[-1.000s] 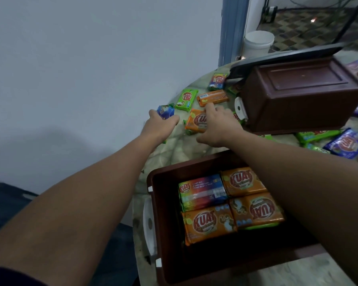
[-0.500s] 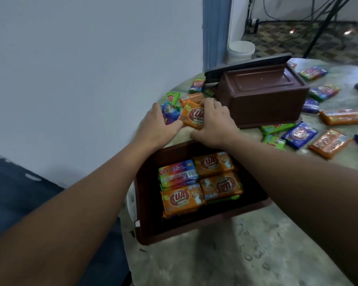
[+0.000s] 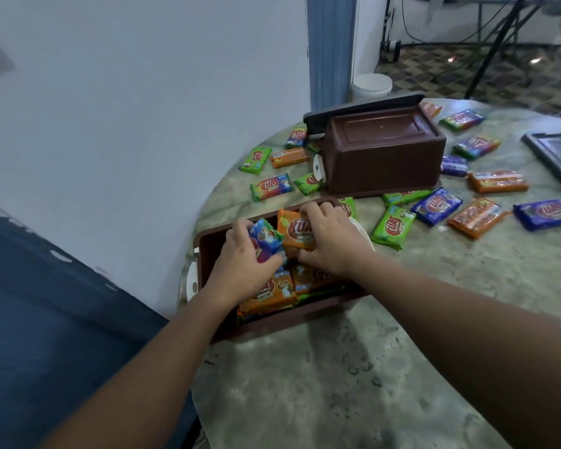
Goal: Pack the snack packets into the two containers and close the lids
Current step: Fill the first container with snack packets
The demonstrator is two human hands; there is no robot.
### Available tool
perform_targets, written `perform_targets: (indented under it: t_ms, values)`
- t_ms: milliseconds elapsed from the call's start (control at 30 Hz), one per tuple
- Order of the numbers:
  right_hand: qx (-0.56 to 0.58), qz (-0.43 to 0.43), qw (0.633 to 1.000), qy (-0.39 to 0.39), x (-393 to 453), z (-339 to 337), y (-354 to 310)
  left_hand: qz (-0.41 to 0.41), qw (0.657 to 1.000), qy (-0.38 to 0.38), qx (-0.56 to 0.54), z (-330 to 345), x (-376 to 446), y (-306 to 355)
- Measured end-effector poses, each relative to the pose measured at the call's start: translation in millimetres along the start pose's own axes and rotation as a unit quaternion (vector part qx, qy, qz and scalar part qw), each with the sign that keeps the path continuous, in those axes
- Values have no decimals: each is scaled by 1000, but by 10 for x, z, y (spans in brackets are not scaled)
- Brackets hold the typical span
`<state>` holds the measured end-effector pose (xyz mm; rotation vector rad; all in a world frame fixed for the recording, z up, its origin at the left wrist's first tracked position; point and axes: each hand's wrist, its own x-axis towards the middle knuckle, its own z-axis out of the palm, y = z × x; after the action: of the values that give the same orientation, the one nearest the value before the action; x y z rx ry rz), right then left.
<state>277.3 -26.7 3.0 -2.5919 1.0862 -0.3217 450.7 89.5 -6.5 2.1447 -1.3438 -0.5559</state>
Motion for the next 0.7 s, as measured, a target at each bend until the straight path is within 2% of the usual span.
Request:
perform_targets:
  t_ms: [167, 433, 600, 700]
  values:
    - [-106, -78, 990, -58, -146, 29, 87, 24, 996, -47, 70, 91, -153, -135]
    - [-182, -100, 972, -106, -163, 51, 143, 33, 990, -93, 105, 123, -250, -194]
    - [-201, -106, 967, -119, -144, 45, 123, 33, 985, -67, 153, 146, -270, -178]
    - [-200, -105, 966, -128, -154, 32, 111, 29, 988, -58, 142, 150, -275, -189]
